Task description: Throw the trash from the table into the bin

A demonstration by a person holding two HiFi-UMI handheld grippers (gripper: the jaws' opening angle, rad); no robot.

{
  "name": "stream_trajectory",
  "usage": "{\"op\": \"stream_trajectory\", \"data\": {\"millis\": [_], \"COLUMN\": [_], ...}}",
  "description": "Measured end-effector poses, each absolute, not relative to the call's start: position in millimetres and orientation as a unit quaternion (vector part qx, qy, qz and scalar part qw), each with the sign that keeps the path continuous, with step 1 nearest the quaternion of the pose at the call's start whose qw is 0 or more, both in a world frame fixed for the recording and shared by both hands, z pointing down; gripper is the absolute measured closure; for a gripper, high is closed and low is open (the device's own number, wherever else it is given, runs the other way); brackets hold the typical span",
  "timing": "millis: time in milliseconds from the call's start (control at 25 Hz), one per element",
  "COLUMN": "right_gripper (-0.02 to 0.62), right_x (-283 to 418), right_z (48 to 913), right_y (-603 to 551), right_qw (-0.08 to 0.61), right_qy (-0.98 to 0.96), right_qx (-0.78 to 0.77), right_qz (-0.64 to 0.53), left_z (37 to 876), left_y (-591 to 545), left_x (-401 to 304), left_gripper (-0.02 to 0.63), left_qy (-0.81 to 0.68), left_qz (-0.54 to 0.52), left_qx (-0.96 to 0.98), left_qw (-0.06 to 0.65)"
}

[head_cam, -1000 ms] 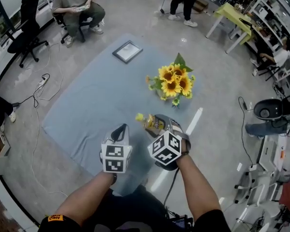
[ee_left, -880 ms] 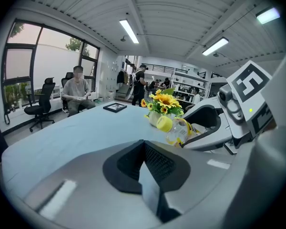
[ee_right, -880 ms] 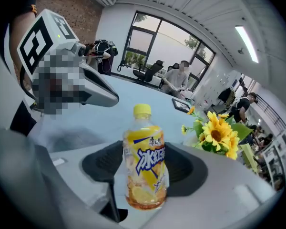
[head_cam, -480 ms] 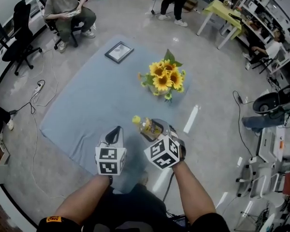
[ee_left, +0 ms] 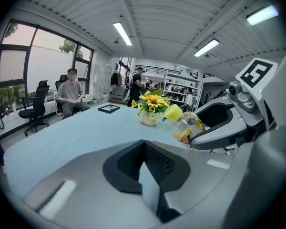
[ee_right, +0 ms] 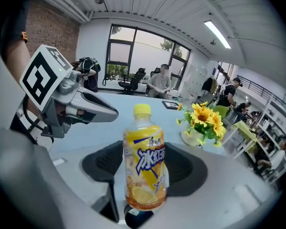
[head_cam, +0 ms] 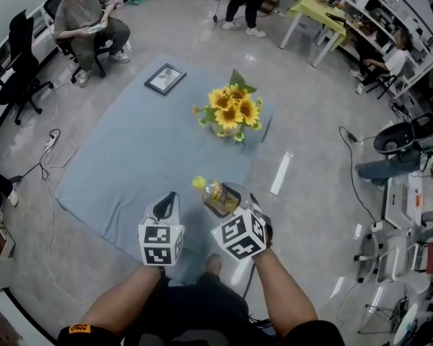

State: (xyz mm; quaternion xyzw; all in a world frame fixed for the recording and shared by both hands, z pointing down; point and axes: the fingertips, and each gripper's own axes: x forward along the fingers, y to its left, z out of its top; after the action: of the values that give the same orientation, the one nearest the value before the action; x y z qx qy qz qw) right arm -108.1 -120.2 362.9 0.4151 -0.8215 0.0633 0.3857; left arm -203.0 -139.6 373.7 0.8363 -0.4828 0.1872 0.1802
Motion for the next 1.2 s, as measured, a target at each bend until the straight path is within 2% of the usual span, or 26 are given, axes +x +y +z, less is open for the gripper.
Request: {"op": "stream_trajectory", "data": {"millis": [600, 1200], "right_gripper": [0.319, 0.319], "right_x": [-78, -19], "right_z": [351, 348], "right_y": [-83, -48], "right_qw": [0.345, 0.319], "right_qy": [-0.804, -0.768], "right_qx": [0.474, 0.538], "right_qz": [0.099, 0.137], "left_z": [373, 367], "left_y": [-117, -100], "left_x": [-172, -106], "left_gripper": [0.598, 0.598], "left_qy": [-0.443, -0.382], "left_qz": [0.193, 0.198], "left_qx": [0.86, 0.891], "left_qw": [0.162, 0.143]}}
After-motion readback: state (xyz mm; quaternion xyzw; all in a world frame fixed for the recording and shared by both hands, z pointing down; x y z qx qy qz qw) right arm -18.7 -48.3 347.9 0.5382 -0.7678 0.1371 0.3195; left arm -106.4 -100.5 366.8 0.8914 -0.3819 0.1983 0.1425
